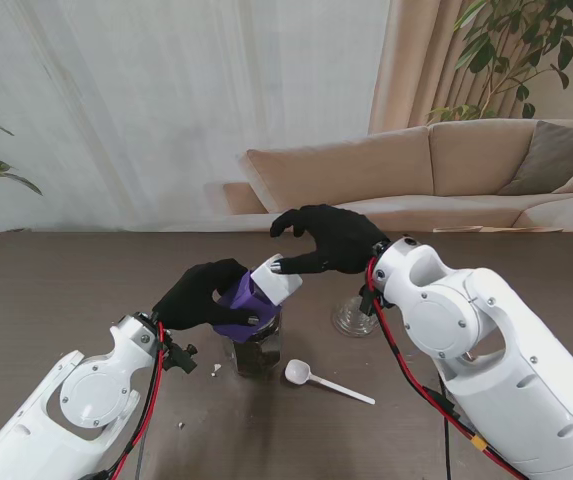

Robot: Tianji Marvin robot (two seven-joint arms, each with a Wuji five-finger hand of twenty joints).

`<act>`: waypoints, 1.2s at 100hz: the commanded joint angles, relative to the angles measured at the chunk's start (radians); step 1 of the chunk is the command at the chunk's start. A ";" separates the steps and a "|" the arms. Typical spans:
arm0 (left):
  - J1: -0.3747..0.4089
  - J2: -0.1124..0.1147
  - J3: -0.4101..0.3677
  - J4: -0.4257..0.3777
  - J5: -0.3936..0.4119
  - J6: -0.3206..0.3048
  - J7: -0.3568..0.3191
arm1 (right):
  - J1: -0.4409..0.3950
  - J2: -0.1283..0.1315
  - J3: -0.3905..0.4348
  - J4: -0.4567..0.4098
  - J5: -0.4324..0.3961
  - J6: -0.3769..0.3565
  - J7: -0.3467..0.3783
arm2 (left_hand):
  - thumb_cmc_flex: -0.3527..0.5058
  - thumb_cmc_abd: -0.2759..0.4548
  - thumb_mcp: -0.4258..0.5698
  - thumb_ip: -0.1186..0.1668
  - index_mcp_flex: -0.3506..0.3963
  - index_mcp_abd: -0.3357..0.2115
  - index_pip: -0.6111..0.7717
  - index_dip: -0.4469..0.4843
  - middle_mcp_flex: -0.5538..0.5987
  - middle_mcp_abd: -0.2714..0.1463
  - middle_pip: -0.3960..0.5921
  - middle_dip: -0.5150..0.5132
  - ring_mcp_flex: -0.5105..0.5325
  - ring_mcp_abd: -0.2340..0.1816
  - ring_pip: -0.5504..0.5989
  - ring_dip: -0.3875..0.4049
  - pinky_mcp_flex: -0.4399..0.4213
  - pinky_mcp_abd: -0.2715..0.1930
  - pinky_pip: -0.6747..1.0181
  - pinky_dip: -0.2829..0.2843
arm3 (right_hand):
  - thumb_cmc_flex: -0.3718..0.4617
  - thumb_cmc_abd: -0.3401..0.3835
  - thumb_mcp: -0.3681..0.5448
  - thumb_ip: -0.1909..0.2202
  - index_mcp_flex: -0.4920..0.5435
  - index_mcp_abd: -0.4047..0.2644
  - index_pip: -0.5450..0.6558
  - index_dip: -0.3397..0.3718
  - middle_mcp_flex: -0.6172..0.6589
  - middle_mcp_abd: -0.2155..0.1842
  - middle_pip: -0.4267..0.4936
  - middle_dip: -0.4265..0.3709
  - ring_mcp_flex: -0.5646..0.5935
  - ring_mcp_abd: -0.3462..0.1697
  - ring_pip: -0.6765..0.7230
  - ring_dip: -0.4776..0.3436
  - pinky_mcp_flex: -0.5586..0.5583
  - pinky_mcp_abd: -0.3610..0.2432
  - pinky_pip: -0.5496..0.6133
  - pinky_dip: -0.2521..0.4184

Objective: Portion coffee beans from the glass jar into the coffee jar

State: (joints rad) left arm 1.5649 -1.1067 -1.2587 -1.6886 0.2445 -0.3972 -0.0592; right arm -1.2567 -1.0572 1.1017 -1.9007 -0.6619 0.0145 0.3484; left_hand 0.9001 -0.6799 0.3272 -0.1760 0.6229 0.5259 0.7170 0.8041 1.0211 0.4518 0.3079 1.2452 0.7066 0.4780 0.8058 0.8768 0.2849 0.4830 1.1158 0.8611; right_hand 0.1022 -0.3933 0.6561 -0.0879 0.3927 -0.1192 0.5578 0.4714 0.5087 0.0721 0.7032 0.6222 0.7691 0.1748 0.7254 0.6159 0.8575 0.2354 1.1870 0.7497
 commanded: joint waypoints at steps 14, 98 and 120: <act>0.003 -0.003 -0.006 -0.009 0.002 -0.003 -0.020 | 0.002 0.016 0.057 0.042 0.081 -0.112 0.057 | 0.176 0.139 0.388 0.057 0.092 -0.042 0.377 0.079 0.077 -0.080 0.070 0.025 0.030 0.031 -0.003 0.009 -0.023 -0.067 0.046 0.029 | 0.041 -0.186 0.030 -0.022 -0.041 -0.106 -0.048 -0.044 -0.081 -0.024 0.086 0.031 -0.050 -0.038 0.070 0.025 -0.458 -0.043 0.043 0.013; -0.005 -0.002 -0.004 -0.005 -0.006 -0.009 -0.030 | 0.027 0.010 -0.010 0.145 0.016 -0.265 -0.025 | 0.176 0.140 0.388 0.057 0.092 -0.041 0.376 0.078 0.076 -0.082 0.069 0.025 0.031 0.030 -0.004 0.008 -0.022 -0.067 0.045 0.029 | 0.402 -0.238 -0.167 -0.054 0.007 -0.169 0.101 -0.089 0.040 -0.100 0.169 0.115 0.090 -0.080 0.174 0.060 -0.358 -0.050 0.103 -0.015; 0.001 -0.002 -0.007 -0.010 -0.003 -0.005 -0.026 | 0.020 0.016 0.004 0.132 0.025 -0.285 0.000 | 0.176 0.140 0.389 0.057 0.092 -0.041 0.376 0.078 0.077 -0.081 0.070 0.025 0.031 0.031 -0.004 0.008 -0.022 -0.067 0.044 0.028 | 0.396 -0.231 -0.178 -0.050 -0.042 -0.141 0.064 -0.109 0.029 -0.100 0.148 0.105 0.087 -0.081 0.167 0.059 -0.368 -0.049 0.097 -0.018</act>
State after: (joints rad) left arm 1.5631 -1.1031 -1.2660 -1.6827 0.2436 -0.4021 -0.0695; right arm -1.2260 -1.0406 1.1049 -1.7565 -0.6391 -0.2591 0.3188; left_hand 0.9001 -0.6799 0.3316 -0.1760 0.6229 0.5262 0.7170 0.8041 1.0211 0.4530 0.3080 1.2460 0.7066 0.4780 0.8058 0.8768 0.2849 0.4834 1.1158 0.8611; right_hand 0.4704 -0.6305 0.5134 -0.1284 0.3810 -0.2529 0.6368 0.3727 0.5387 0.0002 0.8621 0.7310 0.8444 0.1073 0.8869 0.6632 0.8578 0.2028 1.2416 0.7491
